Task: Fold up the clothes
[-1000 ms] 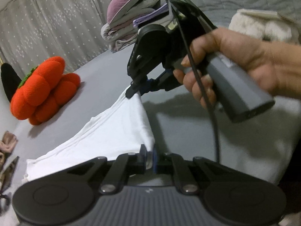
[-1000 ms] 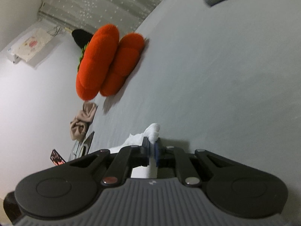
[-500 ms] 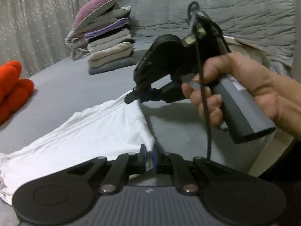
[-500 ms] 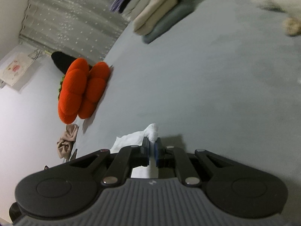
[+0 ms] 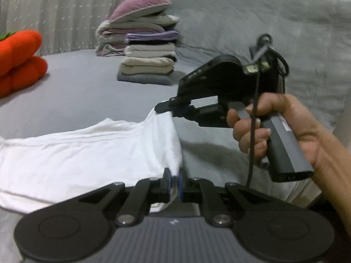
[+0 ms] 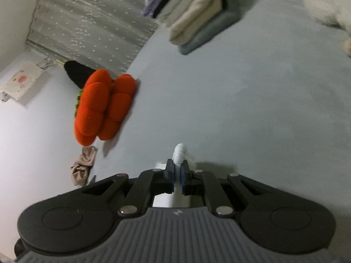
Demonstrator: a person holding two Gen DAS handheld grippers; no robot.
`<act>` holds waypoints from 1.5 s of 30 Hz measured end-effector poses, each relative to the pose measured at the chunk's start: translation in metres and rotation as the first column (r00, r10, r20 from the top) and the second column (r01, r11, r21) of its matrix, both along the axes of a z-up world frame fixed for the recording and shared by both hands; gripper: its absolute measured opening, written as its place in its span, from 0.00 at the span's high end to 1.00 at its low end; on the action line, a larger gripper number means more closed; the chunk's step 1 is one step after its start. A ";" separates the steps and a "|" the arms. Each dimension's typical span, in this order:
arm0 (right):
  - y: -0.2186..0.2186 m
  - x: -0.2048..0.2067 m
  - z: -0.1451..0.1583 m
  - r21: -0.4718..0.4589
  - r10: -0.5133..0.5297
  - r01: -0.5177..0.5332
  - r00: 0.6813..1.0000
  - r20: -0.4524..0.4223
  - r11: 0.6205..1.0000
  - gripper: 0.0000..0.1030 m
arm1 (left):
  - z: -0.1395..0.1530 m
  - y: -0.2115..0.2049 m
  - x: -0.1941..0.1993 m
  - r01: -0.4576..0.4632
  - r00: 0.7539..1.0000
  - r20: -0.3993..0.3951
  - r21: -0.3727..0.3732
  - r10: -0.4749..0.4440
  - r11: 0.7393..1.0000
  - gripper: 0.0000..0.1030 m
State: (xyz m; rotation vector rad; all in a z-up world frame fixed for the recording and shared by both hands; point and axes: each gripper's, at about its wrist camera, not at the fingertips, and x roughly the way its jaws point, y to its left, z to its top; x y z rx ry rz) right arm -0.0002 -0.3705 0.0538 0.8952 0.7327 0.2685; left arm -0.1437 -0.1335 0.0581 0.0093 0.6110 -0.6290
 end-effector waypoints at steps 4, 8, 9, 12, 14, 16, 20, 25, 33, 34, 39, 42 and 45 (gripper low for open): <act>0.023 0.009 0.009 -0.010 0.027 -0.027 0.999 0.016 1.000 0.93 | 0.004 0.029 0.011 -0.055 0.998 -0.022 -0.061 0.054 0.997 0.94; 0.048 0.022 0.014 -0.031 0.056 -0.056 0.998 0.019 0.998 0.93 | 0.004 0.059 0.025 -0.129 0.991 -0.045 -0.087 0.125 0.988 0.94; 0.055 0.026 0.014 -0.035 0.064 -0.064 0.998 0.016 0.997 0.93 | 0.002 0.067 0.029 -0.150 0.988 -0.060 -0.098 0.145 0.984 0.94; 0.074 0.038 0.012 -0.050 0.087 -0.087 0.996 0.004 0.995 0.93 | -0.003 0.088 0.042 -0.203 0.976 -0.104 -0.126 0.190 0.971 0.94; 0.086 0.045 0.009 -0.062 0.099 -0.100 0.995 -0.007 0.993 0.93 | -0.008 0.101 0.049 -0.239 0.967 -0.120 -0.135 0.224 0.961 0.94; 0.098 0.052 0.006 -0.077 0.112 -0.113 0.993 -0.021 0.991 0.93 | -0.013 0.113 0.054 -0.276 0.956 -0.140 -0.141 0.257 0.951 0.94; 0.121 0.065 0.003 -0.110 0.139 -0.143 0.989 -0.039 0.984 0.93 | -0.020 0.142 0.067 -0.350 0.928 -0.203 -0.193 0.312 0.917 0.94; 0.149 0.080 0.002 -0.154 0.169 -0.175 0.984 -0.048 0.973 0.93 | -0.029 0.171 0.076 -0.412 0.903 -0.239 -0.246 0.357 0.878 0.94; 0.185 0.097 -0.003 -0.217 0.217 -0.226 0.974 -0.064 0.950 0.93 | -0.040 0.198 0.084 -0.506 0.857 -0.277 -0.297 0.435 0.810 0.94; 0.188 0.098 -0.003 -0.221 0.222 -0.231 0.973 -0.064 0.947 0.93 | -0.040 0.200 0.083 -0.515 0.853 -0.269 -0.298 0.446 0.804 0.94; 0.205 0.104 0.000 -0.240 0.245 -0.252 0.968 -0.059 0.938 0.93 | -0.041 0.212 0.082 -0.561 0.827 -0.256 -0.312 0.500 0.767 0.94; 0.214 0.107 0.003 -0.248 0.263 -0.267 0.963 -0.052 0.931 0.93 | -0.038 0.218 0.076 -0.585 0.811 -0.233 -0.313 0.537 0.748 0.94; 0.224 0.110 0.005 -0.249 0.283 -0.285 0.958 -0.044 0.926 0.93 | -0.035 0.222 0.070 -0.609 0.793 -0.214 -0.304 0.570 0.733 0.94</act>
